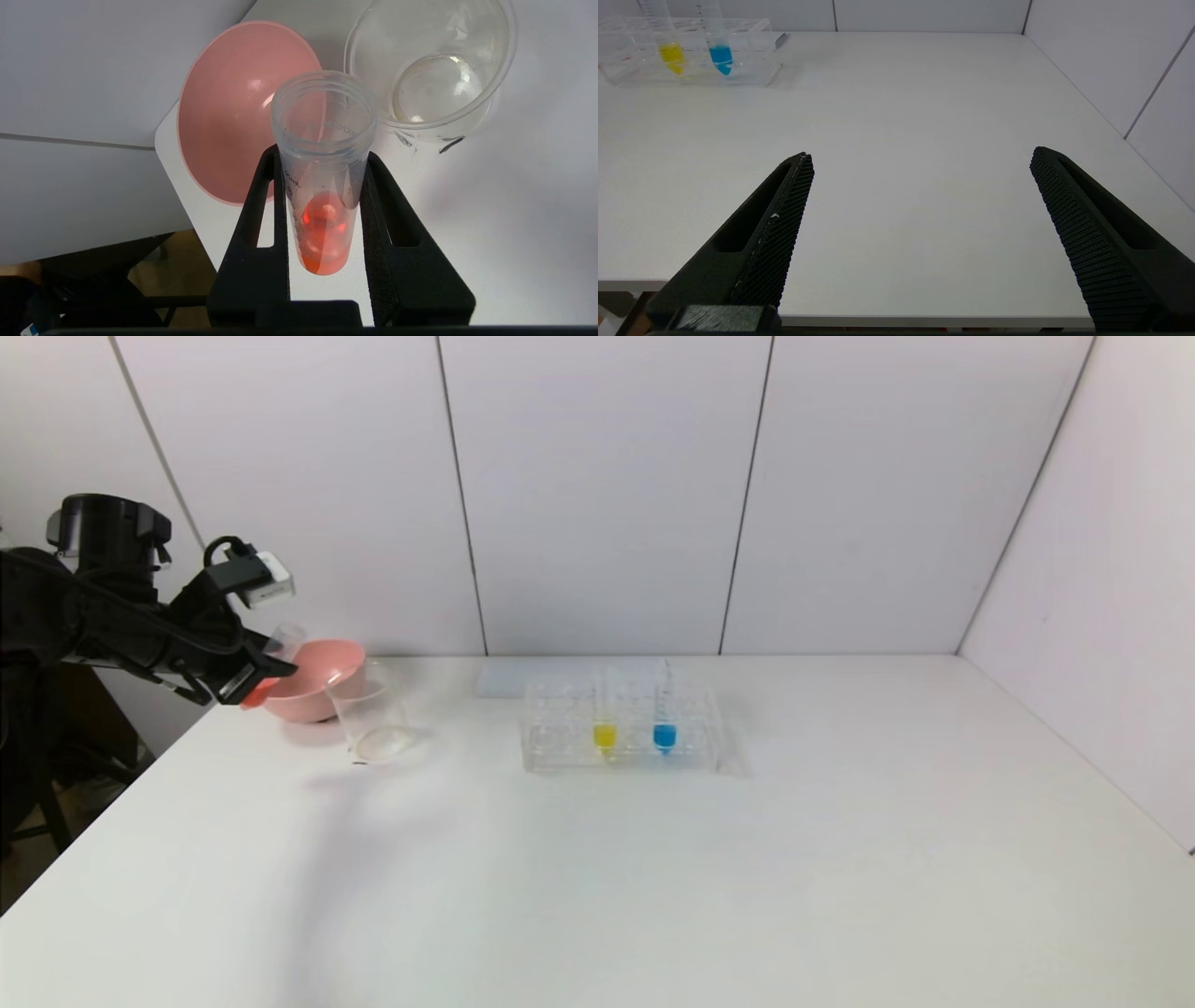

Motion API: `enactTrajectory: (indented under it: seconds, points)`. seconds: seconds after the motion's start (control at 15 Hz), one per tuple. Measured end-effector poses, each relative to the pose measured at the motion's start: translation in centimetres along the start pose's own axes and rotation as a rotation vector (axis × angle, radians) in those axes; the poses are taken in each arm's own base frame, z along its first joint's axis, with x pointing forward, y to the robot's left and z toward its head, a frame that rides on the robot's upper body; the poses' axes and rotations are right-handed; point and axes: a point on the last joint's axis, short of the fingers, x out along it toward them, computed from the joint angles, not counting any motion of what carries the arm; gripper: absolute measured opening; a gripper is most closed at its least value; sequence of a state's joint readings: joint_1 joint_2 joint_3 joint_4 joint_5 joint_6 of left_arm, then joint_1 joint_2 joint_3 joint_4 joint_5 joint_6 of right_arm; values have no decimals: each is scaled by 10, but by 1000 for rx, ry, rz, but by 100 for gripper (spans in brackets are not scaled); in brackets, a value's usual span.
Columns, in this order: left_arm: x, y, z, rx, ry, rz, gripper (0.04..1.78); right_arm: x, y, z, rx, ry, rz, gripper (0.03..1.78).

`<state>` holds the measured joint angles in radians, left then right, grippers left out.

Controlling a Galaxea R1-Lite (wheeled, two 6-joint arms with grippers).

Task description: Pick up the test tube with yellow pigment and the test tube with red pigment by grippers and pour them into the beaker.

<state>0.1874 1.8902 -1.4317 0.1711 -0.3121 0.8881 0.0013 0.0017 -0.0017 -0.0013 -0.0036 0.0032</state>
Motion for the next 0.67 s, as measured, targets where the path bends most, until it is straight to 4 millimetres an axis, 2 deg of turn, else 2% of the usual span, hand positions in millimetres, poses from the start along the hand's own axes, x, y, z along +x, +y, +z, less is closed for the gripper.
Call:
enactTrajectory:
  seconds: [0.4, 0.67]
  points:
    - [0, 0, 0, 24, 17, -15, 47, 0, 0, 0, 0, 0, 0, 170]
    - [-4, 5, 6, 119, 40, -58, 47, 0, 0, 0, 0, 0, 0, 170]
